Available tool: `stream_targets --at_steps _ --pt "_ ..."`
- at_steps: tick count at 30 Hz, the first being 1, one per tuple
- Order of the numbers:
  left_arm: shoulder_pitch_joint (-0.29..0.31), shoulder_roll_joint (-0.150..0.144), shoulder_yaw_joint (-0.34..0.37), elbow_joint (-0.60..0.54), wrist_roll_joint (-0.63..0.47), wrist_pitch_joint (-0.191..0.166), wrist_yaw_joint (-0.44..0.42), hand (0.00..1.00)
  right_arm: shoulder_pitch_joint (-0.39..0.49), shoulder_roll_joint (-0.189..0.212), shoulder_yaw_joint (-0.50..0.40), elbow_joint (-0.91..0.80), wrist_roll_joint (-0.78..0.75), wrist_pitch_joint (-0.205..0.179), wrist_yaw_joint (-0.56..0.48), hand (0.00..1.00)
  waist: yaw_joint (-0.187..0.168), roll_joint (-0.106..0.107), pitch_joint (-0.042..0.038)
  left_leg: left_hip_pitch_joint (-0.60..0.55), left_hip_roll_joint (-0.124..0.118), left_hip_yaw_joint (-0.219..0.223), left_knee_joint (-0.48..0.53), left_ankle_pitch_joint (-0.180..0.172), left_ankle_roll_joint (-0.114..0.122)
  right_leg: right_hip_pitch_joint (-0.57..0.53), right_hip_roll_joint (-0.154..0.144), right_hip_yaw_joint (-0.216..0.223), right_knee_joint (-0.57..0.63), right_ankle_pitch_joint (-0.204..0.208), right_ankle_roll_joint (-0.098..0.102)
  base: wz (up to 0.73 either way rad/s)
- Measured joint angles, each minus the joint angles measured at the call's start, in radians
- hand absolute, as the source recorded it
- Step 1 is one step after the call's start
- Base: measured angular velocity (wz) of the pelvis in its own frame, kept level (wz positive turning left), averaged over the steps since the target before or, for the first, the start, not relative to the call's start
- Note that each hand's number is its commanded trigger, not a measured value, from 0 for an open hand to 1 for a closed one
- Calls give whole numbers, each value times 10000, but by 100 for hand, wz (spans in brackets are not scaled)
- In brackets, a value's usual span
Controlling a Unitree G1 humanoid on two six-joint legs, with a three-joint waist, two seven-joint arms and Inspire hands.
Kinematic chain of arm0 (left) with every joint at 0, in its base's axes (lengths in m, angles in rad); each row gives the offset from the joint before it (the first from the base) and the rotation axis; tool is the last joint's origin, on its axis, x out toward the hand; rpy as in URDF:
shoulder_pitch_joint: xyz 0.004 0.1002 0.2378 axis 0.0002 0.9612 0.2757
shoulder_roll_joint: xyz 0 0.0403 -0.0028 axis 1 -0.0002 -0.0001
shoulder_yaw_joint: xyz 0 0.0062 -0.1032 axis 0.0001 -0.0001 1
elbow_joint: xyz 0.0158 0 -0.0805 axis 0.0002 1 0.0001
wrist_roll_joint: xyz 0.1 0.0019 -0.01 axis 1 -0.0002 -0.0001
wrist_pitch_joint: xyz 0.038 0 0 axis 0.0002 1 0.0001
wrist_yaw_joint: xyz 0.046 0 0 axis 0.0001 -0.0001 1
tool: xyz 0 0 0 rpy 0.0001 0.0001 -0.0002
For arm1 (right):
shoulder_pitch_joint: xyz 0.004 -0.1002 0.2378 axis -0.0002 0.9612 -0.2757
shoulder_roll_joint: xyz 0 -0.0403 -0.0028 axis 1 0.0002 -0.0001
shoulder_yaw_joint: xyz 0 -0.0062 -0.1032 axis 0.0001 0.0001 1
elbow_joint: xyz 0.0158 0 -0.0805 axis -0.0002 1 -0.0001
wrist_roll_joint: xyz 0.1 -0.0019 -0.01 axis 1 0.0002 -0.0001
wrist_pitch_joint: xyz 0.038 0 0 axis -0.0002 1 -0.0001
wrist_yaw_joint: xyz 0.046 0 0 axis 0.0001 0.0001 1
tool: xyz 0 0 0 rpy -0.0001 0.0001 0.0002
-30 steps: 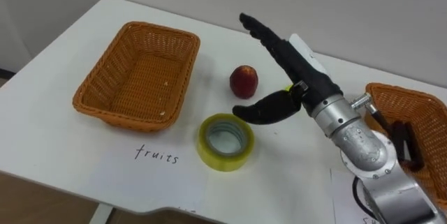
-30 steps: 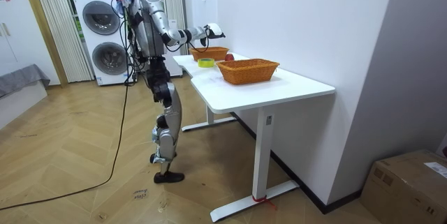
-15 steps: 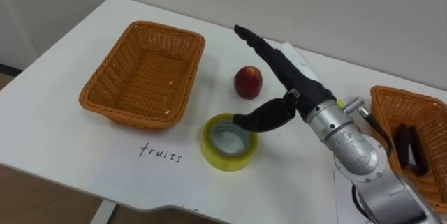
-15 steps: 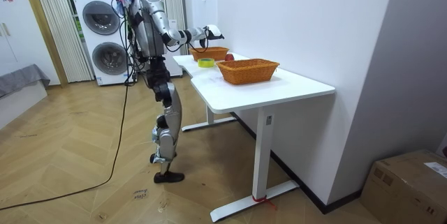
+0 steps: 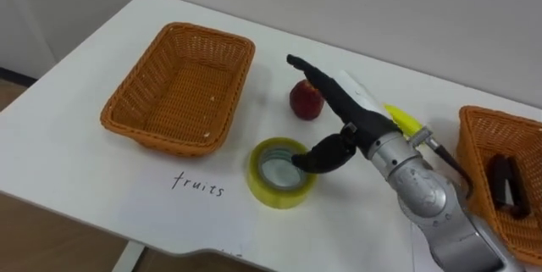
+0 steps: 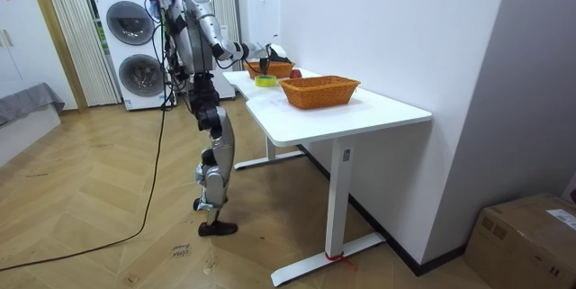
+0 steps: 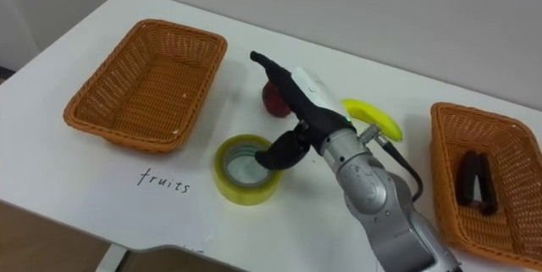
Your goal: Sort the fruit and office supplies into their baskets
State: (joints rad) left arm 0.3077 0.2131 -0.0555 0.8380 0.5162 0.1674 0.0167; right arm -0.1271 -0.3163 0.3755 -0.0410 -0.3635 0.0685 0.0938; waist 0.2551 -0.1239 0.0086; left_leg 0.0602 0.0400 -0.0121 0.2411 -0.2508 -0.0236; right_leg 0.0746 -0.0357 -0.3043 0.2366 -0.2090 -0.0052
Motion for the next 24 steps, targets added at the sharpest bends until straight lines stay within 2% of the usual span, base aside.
stream_targets --at_steps 9,16,24 --pt "129 17 -118 -36 -5 50 128 0 -2 23 429 232 6 10 83 0 0 9 -14 10 -5 1 -6 18 2 -13 -12 0 2 0 0 0" --pt "-40 26 -100 -48 -4 121 83 0 -3 24 481 334 3 417 367 0 36 5 -17 -15 -8 -3 -40 18 2 -10 -11 -10 5 2 -3 0" --pt "-119 44 -116 -72 -9 186 -39 0 -16 21 493 382 -11 654 647 0 9 -35 -39 -13 -8 -3 -43 16 2 -3 -9 -10 7 3 -4 0"
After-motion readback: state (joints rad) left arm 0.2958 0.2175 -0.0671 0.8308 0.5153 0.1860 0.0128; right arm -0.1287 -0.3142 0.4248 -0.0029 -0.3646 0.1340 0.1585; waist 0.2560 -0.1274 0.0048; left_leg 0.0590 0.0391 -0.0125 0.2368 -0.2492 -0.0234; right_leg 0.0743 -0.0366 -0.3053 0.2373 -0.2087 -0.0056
